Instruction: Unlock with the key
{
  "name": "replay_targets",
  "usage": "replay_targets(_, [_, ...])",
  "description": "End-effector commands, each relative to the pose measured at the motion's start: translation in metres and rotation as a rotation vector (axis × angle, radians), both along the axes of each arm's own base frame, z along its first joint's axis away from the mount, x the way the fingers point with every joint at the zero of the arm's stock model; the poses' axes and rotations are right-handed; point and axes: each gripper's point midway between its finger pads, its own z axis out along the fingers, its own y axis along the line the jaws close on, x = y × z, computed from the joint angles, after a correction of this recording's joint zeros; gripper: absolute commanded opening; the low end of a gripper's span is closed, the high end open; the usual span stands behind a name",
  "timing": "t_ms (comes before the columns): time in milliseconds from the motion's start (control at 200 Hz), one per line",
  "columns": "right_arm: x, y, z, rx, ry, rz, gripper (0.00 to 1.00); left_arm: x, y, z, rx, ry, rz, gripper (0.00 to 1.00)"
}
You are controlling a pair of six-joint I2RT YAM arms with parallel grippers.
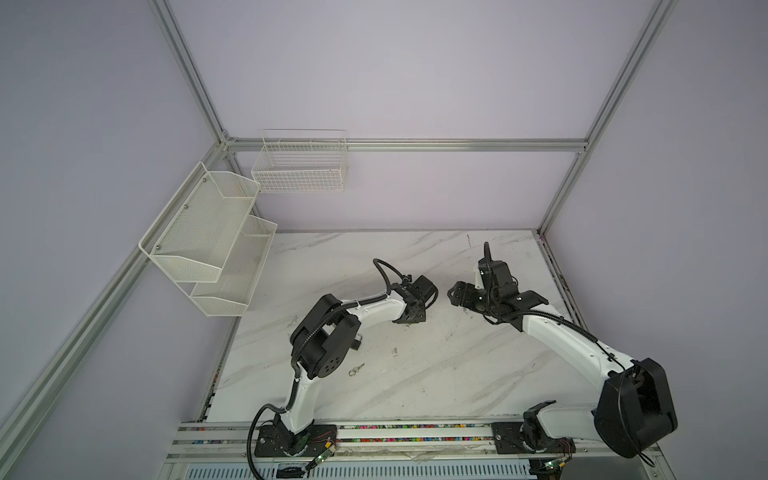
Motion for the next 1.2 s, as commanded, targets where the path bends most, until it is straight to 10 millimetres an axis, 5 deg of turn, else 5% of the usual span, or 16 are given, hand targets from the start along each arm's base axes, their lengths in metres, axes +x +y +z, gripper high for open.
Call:
replay_targets(0, [0.001, 0.001, 0.002, 0.015, -0.019, 0.019, 0.82, 0.013, -0.012, 0.028, -0.020, -0.041, 0.042, 0.00])
replay_targets(95, [0.000, 0.001, 0.002, 0.013, -0.022, 0.024, 0.83, 0.011, -0.010, 0.023, -0.009, -0.025, 0.064, 0.01])
replay_targets(340, [-0.003, 0.003, 0.011, 0.024, -0.043, 0.048, 0.83, 0.007, -0.009, 0.017, -0.022, -0.002, 0.088, 0.34])
replay_targets(515, [-0.004, 0.001, 0.021, 0.017, -0.062, 0.045, 0.82, 0.009, -0.009, 0.038, -0.052, -0.038, 0.102, 0.48])
replay_targets(680, [-0.002, 0.004, 0.030, 0.006, -0.071, 0.073, 0.82, 0.008, -0.004, 0.082, -0.110, -0.105, 0.101, 0.58])
replay_targets(930, [-0.015, 0.034, 0.022, 0.006, -0.014, 0.113, 0.82, -0.012, 0.061, 0.149, -0.115, -0.243, 0.162, 0.59])
replay_targets(1200, [-0.056, 0.129, -0.006, -0.011, 0.060, 0.203, 0.81, -0.040, 0.141, 0.187, -0.198, -0.326, 0.194, 0.59])
